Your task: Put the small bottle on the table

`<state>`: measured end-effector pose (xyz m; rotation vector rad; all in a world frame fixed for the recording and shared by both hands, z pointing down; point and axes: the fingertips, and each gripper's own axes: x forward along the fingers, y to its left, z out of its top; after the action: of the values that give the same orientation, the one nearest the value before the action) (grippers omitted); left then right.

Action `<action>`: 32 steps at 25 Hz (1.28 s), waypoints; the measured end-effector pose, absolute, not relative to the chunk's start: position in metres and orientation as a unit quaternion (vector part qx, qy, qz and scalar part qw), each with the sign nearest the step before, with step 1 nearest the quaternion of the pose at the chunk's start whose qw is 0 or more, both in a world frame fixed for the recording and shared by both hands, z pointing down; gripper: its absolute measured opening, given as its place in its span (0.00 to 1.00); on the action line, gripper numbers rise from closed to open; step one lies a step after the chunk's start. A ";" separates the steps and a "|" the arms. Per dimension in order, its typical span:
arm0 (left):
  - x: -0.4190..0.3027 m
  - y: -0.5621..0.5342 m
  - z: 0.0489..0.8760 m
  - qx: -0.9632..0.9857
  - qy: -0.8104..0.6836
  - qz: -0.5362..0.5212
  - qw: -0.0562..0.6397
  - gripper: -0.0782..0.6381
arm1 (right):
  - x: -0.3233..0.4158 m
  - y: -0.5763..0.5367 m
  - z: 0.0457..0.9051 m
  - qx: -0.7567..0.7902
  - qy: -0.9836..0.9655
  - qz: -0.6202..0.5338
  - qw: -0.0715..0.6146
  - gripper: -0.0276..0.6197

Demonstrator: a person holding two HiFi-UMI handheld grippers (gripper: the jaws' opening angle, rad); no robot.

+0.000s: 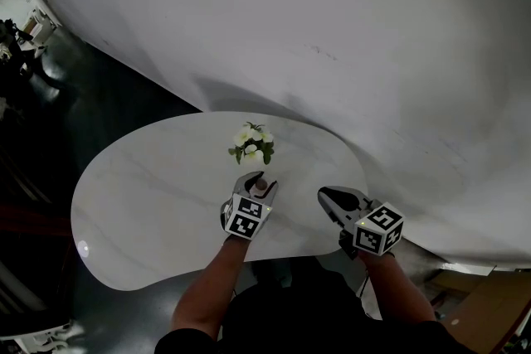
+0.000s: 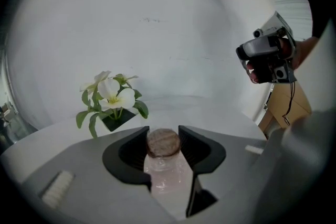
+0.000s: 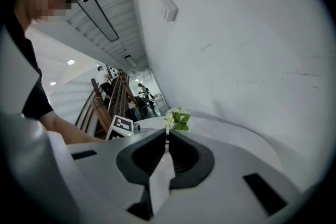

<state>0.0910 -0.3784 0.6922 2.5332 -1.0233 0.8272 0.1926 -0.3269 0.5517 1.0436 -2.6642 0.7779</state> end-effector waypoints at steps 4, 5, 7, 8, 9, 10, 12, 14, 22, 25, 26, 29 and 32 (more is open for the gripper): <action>0.092 -0.375 0.684 0.885 -0.353 0.272 0.137 0.37 | 0.189 -0.326 0.547 0.350 -0.897 0.257 0.088 0.06; 0.090 -0.375 0.681 0.885 -0.355 0.267 0.137 0.37 | 0.188 -0.326 0.546 0.350 -0.897 0.255 0.088 0.06; 0.085 -0.373 0.671 0.887 -0.359 0.258 0.135 0.37 | 0.185 -0.324 0.543 0.351 -0.898 0.251 0.089 0.06; 0.082 -0.371 0.666 0.888 -0.359 0.255 0.134 0.37 | 0.182 -0.323 0.541 0.350 -0.899 0.249 0.089 0.06; 0.079 -0.368 0.662 0.890 -0.358 0.251 0.132 0.37 | 0.180 -0.322 0.539 0.350 -0.899 0.247 0.090 0.06; 0.077 -0.366 0.659 0.892 -0.356 0.248 0.131 0.37 | 0.178 -0.322 0.537 0.349 -0.900 0.245 0.091 0.06; 0.073 -0.362 0.650 0.896 -0.353 0.238 0.127 0.37 | 0.172 -0.321 0.535 0.347 -0.902 0.241 0.093 0.06; 0.068 -0.359 0.639 0.899 -0.355 0.226 0.122 0.37 | 0.166 -0.319 0.531 0.344 -0.904 0.237 0.093 0.06; 0.032 -0.339 0.596 0.907 -0.360 0.194 0.099 0.34 | 0.127 -0.310 0.513 0.326 -0.915 0.216 0.093 0.06; 0.017 -0.329 0.583 0.909 -0.360 0.192 0.090 0.31 | 0.112 -0.304 0.508 0.322 -0.919 0.209 0.092 0.06; 0.012 -0.326 0.579 0.909 -0.362 0.189 0.088 0.31 | 0.108 -0.301 0.506 0.321 -0.920 0.207 0.091 0.06; -0.005 -0.318 0.568 0.907 -0.371 0.177 0.085 0.30 | 0.096 -0.292 0.503 0.320 -0.921 0.201 0.089 0.06; -0.020 -0.307 0.556 0.908 -0.374 0.165 0.088 0.30 | 0.092 -0.287 0.500 0.331 -0.920 0.192 0.086 0.06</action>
<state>-0.0203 -0.3066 0.5560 2.7041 -1.1127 0.4899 0.0916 -0.2869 0.5001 0.9871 -2.7404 0.5721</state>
